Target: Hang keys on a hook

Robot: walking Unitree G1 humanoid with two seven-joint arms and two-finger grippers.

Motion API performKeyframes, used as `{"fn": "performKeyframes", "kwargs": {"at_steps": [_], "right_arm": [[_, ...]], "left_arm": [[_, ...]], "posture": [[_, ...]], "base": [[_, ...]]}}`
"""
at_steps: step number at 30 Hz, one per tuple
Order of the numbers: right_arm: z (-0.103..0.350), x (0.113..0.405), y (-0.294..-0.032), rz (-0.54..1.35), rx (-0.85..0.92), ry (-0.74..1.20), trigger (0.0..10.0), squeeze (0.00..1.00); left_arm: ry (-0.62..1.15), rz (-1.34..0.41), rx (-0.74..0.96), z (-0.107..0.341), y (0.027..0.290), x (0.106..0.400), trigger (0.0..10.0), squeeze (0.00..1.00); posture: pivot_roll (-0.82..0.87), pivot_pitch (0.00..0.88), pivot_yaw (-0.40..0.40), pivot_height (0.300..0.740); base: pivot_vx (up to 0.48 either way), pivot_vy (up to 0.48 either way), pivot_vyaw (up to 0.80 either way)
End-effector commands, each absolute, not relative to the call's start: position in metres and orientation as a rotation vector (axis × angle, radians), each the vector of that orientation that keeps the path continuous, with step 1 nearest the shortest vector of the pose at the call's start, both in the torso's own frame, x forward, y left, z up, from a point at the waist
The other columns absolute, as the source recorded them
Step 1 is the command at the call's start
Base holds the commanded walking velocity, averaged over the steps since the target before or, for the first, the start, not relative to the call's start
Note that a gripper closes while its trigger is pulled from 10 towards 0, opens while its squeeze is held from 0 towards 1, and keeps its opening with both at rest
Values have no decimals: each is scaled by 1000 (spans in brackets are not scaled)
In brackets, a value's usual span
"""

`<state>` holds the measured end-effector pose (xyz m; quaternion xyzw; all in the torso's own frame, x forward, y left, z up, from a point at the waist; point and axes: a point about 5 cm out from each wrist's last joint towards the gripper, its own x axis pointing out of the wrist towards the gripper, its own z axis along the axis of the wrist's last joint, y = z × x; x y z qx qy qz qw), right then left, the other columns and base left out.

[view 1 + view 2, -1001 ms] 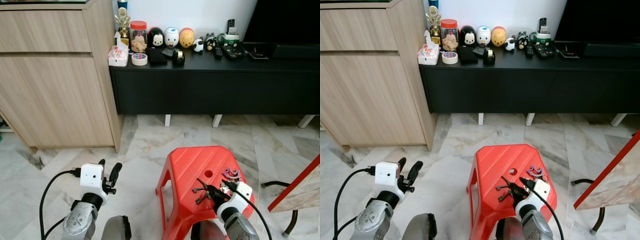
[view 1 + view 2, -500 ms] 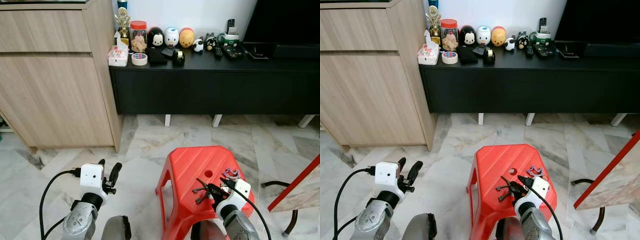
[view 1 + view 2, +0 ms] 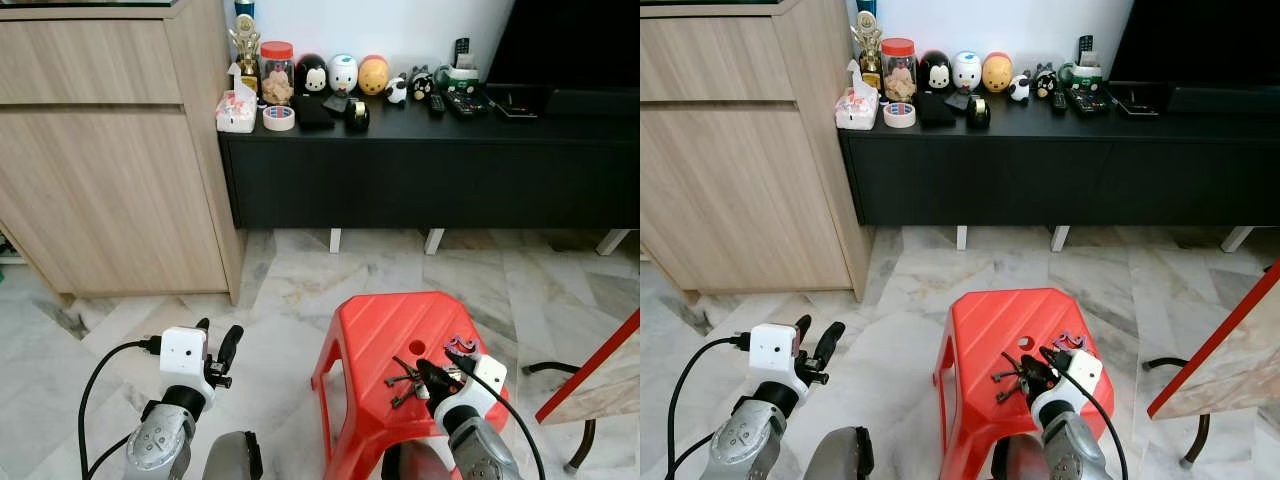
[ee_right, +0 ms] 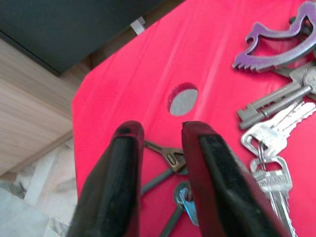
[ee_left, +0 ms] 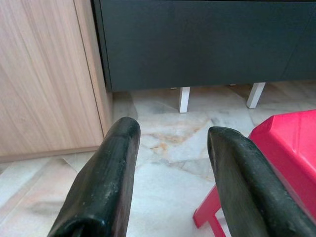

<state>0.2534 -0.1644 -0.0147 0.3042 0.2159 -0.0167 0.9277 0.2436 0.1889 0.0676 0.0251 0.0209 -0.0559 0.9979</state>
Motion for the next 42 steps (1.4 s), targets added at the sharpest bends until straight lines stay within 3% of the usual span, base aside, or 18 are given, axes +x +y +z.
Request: {"fn": "performKeyframes", "kwargs": {"at_steps": [1, 2, 3, 4, 5, 39, 41, 42], "right_arm": [[-16, 250, -167, -49, 628, 439, 10000, 1000], [-16, 250, -167, -49, 628, 439, 10000, 1000], [-19, 248, -166, -49, 618, 457, 10000, 875], [-20, 247, -166, -51, 610, 468, 10000, 67], [-21, 247, -165, -52, 610, 474, 10000, 0], [-20, 256, -161, -33, 587, 496, 10000, 0], [-19, 256, -162, -35, 585, 487, 10000, 47], [-19, 256, -162, -38, 583, 482, 10000, 1000]], "left_arm": [[49, -125, 79, 67, 188, 245, 10000, 0], [49, -125, 79, 67, 188, 245, 10000, 0], [49, -125, 78, 67, 188, 245, 10000, 0], [49, -125, 78, 67, 188, 245, 10000, 0], [49, -125, 77, 67, 188, 245, 10000, 0], [49, -125, 76, 67, 187, 245, 10000, 0], [50, -125, 76, 67, 187, 245, 10000, 0], [50, -125, 76, 67, 187, 245, 10000, 0]], "posture": [[88, 0, -65, 586], [88, 0, -65, 586], [88, 0, -65, 586], [88, 0, -65, 586], [88, 0, -65, 586], [90, 0, -69, 586], [90, 0, -69, 586], [90, 0, -69, 586]], "base": [[0, 0, 0], [0, 0, 0], [0, 0, 0], [0, 0, 0], [0, 0, 0], [0, 0, 0], [0, 0, 0], [0, 0, 0]]}}
